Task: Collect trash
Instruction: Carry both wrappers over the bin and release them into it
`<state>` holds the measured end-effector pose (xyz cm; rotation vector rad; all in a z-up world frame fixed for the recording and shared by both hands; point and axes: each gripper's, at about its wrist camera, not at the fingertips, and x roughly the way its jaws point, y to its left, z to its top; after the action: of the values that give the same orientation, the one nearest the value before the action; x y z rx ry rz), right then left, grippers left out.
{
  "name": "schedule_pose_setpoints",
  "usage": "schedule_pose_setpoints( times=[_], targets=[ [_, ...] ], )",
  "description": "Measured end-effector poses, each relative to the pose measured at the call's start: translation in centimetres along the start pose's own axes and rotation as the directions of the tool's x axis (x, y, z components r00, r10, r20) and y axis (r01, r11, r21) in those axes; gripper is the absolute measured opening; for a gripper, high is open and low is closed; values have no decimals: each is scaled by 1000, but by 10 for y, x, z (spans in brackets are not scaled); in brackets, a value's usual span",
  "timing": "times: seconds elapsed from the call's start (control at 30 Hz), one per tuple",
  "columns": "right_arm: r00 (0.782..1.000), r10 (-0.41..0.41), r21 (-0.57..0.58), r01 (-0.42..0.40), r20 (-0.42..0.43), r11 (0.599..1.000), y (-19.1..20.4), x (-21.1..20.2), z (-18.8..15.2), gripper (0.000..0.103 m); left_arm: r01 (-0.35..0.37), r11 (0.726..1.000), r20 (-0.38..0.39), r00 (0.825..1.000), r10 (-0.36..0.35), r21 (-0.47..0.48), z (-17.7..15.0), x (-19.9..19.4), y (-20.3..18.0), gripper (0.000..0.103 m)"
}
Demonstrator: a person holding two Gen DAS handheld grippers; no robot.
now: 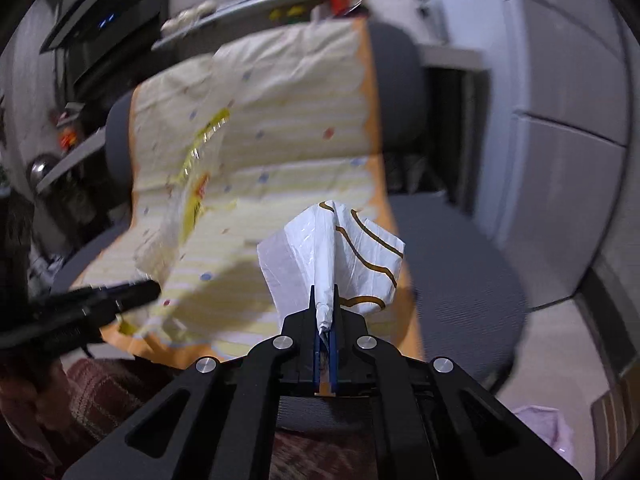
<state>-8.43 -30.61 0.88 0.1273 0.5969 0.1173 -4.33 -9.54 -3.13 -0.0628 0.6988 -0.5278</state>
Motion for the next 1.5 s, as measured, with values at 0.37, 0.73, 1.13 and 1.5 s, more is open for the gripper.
schedule_pose_setpoints(
  times=[0.37, 0.73, 1.13, 1.5],
  targets=[
    [944, -328, 149, 321, 27, 935, -86, -99, -33, 4, 309, 929, -126, 949, -288, 204, -18, 29, -122, 17],
    [846, -532, 337, 486, 51, 806, -147, -164, -75, 4, 439, 827, -257, 895, -366, 351, -56, 67, -223, 17],
    [808, -589, 394, 544, -7, 741, -175, -159, -125, 4, 485, 752, -378, 864, -334, 445, -106, 112, -260, 17],
    [779, -627, 414, 572, -1, 709, -185, -169, -129, 4, 524, 744, -524, 806, -275, 414, -122, 143, -262, 46]
  ],
)
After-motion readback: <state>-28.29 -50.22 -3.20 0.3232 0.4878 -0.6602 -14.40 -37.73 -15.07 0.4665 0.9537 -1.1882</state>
